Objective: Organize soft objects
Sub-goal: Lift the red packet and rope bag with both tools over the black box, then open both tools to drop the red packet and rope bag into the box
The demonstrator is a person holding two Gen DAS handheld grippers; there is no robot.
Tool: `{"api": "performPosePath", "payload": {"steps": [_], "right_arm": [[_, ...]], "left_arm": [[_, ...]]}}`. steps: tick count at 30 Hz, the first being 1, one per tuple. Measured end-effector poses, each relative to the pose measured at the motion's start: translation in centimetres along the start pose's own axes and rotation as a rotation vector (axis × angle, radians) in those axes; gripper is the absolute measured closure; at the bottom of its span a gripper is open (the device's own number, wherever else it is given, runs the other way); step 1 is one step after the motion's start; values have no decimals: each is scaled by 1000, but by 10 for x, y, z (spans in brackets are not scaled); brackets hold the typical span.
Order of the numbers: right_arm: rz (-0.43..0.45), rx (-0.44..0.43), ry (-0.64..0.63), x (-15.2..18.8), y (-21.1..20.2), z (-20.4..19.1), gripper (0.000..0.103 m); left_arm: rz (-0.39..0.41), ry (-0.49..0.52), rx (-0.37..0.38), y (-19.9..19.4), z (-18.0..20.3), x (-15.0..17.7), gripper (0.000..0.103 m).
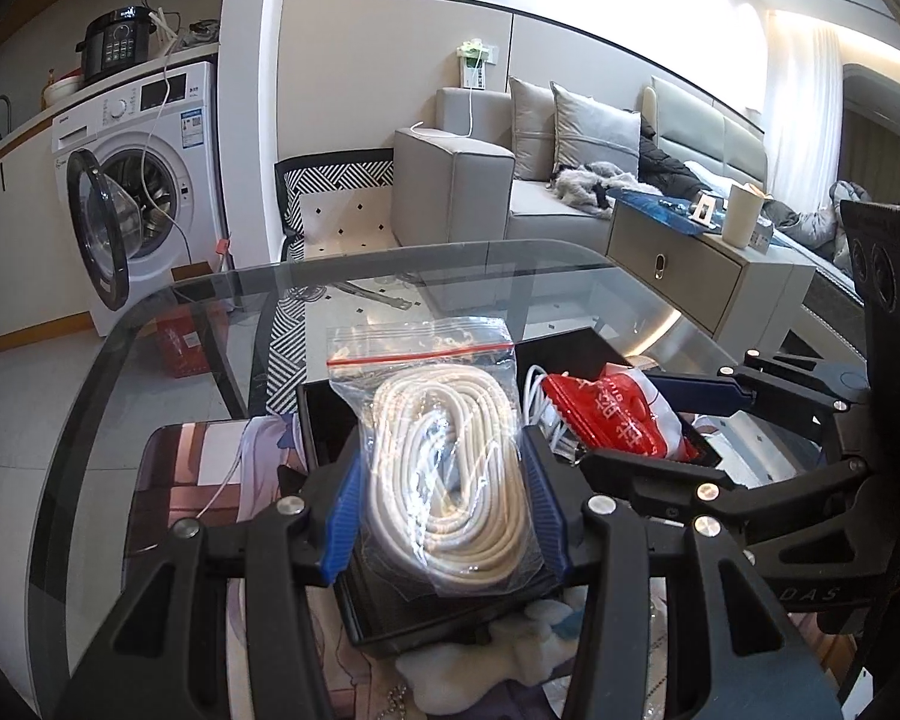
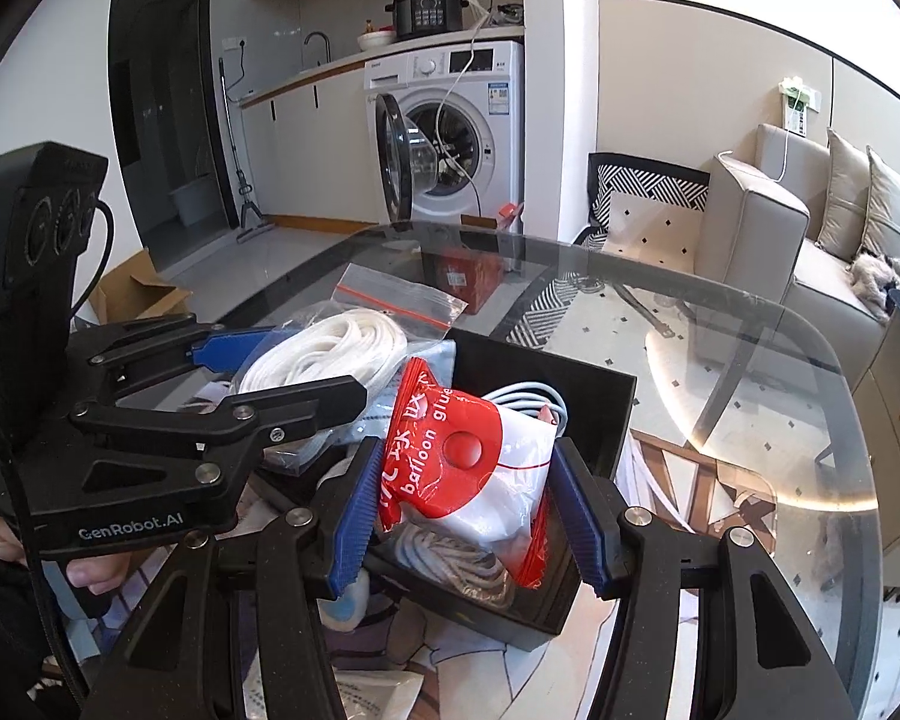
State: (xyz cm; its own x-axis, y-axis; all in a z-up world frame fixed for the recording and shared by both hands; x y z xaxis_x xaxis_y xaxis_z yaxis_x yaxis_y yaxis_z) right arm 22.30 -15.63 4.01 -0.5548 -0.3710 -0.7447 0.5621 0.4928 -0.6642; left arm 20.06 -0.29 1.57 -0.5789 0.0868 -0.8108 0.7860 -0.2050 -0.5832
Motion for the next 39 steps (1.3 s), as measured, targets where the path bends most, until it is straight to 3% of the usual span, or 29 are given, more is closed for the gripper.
{"api": "performPosePath", "payload": {"steps": [13,19,25,28,30,39], "right_arm": [[-10,9,-35,-2,14,8,46],[60,37,-34,-4,-4,10,26],[63,81,-16,2,-22,15,16],[73,91,10,6,-35,21,4],[77,82,35,11,-44,24,1],[18,67,74,41,-60,20,0]], "left_arm": [[-25,26,-10,17,2,6,55],[-35,56,-24,16,4,8,51],[-15,45,-8,4,7,6,24],[-1,29,11,-4,7,8,13],[6,14,-10,-12,5,9,0],[35,-31,-72,-42,-3,24,0]]}}
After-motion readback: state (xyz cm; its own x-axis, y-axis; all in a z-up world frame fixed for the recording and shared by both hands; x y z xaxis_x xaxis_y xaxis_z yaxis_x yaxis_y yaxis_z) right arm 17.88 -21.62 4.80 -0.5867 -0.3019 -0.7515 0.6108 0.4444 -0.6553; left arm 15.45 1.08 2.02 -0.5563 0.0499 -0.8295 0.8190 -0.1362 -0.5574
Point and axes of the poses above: each gripper's, at about its wrist camera, not at the fingertips, and y roughly the way its jaws point, z to its right, x to its underside, the point moved 4 cm from there along y, roughly the way its jaws point, and after that the axes turned 3 degrees about y, right-handed, at the moved point
